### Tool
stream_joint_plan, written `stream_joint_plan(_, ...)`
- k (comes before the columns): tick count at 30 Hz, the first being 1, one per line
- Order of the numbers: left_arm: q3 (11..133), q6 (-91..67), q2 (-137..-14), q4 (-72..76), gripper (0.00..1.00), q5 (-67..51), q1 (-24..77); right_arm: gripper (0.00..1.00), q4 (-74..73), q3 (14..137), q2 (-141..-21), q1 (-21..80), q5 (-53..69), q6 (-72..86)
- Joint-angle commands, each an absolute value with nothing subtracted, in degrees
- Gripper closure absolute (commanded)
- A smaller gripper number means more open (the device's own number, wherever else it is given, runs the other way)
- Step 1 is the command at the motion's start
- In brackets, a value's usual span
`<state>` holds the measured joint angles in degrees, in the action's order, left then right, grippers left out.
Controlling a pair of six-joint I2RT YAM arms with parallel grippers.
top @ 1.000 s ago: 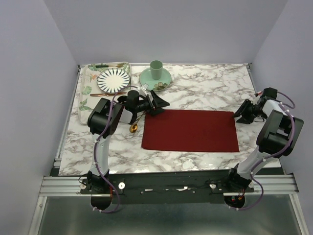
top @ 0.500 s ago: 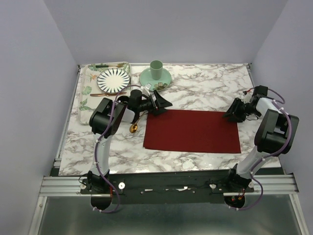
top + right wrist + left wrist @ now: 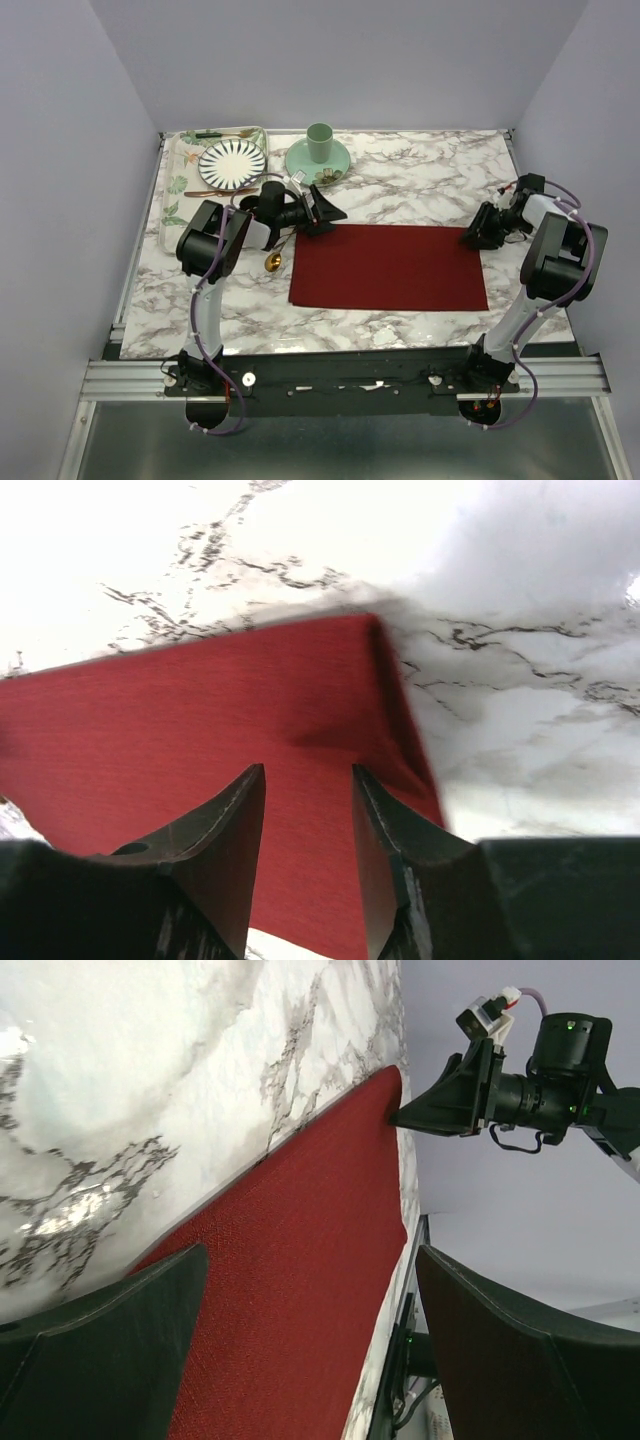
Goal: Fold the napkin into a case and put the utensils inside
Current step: Smooth out the rectangle-folded napkin at the center of the board.
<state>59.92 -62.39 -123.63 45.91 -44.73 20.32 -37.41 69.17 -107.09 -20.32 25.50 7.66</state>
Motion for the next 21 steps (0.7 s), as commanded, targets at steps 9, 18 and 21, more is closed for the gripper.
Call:
stream_joint_plan(9, 56.0, -64.6, -125.2, 49.6, 0.01, -50.0, 17.0, 0.55, -39.6, 70.8, -107.8, -20.5, 22.2, 7.6)
stream_joint_plan(18, 59.6, -66.1, -128.8, 50.4, 0.01, -47.2, 21.9, 0.56, -42.0, 72.5, -104.8, -19.9, 33.6, 2.3)
stream_joint_plan(21, 61.2, -67.1, -130.0, 50.8, 0.01, -46.4, 23.4, 0.56, -42.5, 72.1, -104.4, -18.5, 32.3, 1.0)
